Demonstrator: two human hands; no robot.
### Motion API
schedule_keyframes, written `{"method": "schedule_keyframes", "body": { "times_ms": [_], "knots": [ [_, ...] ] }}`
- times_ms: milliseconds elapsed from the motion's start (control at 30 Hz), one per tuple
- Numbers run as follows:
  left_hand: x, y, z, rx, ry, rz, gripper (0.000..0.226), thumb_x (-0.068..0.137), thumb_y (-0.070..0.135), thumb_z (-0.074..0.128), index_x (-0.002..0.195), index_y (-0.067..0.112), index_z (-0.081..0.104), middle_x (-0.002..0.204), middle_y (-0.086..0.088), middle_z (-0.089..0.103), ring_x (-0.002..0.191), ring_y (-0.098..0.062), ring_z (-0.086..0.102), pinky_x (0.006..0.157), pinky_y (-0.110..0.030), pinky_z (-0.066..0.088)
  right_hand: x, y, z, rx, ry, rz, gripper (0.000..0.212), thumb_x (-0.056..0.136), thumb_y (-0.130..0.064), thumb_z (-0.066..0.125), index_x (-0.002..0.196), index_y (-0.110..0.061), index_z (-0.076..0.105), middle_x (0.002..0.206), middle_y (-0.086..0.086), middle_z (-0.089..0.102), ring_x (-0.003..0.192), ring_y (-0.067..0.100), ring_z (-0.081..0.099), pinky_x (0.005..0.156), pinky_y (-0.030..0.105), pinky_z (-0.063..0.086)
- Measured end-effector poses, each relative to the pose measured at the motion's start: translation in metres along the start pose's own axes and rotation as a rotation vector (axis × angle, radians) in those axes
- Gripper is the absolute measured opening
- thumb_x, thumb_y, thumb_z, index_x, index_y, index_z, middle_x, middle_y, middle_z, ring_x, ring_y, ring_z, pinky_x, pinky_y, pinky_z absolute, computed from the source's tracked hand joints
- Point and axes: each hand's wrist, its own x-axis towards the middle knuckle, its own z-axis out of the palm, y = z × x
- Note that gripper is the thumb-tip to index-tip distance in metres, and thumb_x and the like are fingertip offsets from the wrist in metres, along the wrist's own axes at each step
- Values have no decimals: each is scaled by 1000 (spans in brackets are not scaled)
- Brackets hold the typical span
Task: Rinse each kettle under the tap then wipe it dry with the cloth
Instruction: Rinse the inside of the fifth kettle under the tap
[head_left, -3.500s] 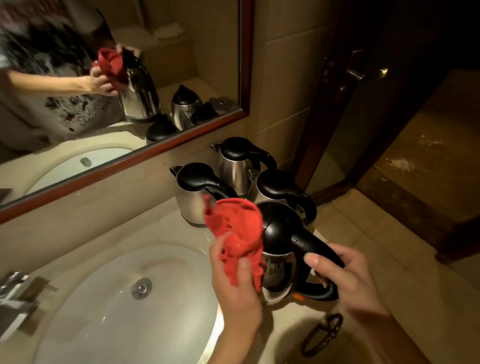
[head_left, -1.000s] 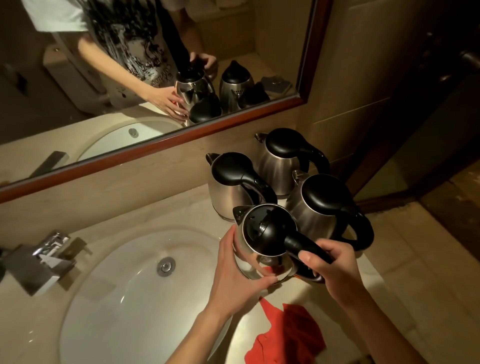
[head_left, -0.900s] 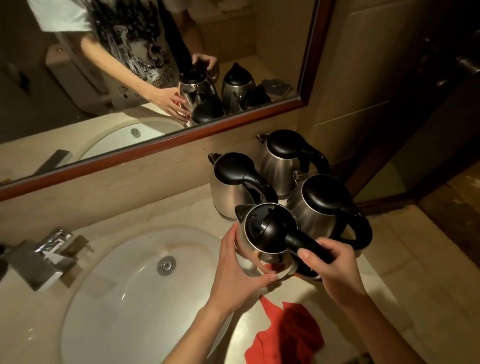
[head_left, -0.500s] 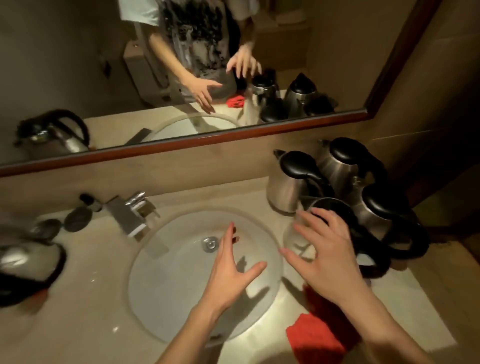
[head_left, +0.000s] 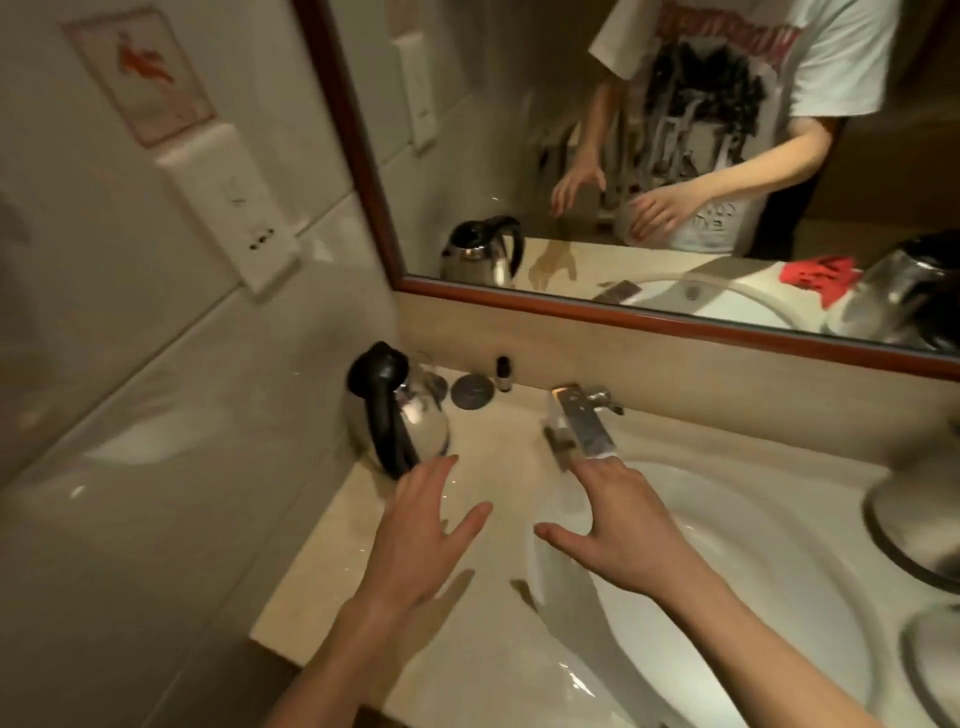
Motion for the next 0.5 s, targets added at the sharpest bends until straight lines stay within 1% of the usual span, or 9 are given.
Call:
{"method": "schedule_keyframes", "body": {
  "times_ms": [100, 200, 267, 367, 433, 500],
  "knots": [
    [20, -31, -36, 34, 77, 21, 63, 88, 64, 51, 138, 26, 47, 127, 25, 39, 120, 2, 39, 98, -18, 32, 40, -47, 7, 13, -11, -59, 94, 81, -79, 51, 151, -17, 48, 145, 2, 59, 134, 23, 50, 111, 35, 37],
    [47, -57, -60, 51, 143, 26, 54, 91, 55, 53, 134, 23, 50, 126, 21, 44, 118, -1, 40, 95, -21, 34, 74, -86, 14, 55, 7, -118, 84, 86, -73, 62, 148, -17, 50, 142, 2, 60, 131, 21, 51, 108, 35, 38],
    [66, -76, -70, 66, 153, 19, 50, 95, 46, 55, 138, 21, 49, 132, 14, 48, 121, -3, 36, 97, -23, 34, 97, -109, 19, 88, 37, -145, 78, 86, -71, 65, 142, -17, 56, 137, 3, 63, 126, 21, 54, 105, 34, 39],
    [100, -96, -77, 94, 173, 2, 50, 97, 42, 53, 141, 18, 47, 140, 6, 48, 127, -10, 36, 101, -24, 32, 126, -136, 27, 139, 59, -159, 70, 87, -67, 68, 136, -18, 60, 131, 3, 67, 120, 21, 57, 101, 34, 42],
    [124, -104, -77, 43, 170, -24, 48, 98, 40, 53, 139, 16, 49, 138, 3, 49, 127, -12, 41, 103, -26, 34, 142, -149, 35, 212, 78, -141, 65, 89, -62, 69, 137, -18, 61, 129, 2, 68, 118, 20, 59, 97, 34, 46],
    [144, -109, -74, -78, 153, -70, 47, 97, 38, 56, 138, 15, 50, 136, 2, 49, 124, -14, 47, 104, -30, 40, 154, -158, 45, 347, 71, -48, 53, 93, -54, 69, 131, -16, 65, 121, 0, 70, 112, 18, 63, 91, 33, 50]
  ]
}}
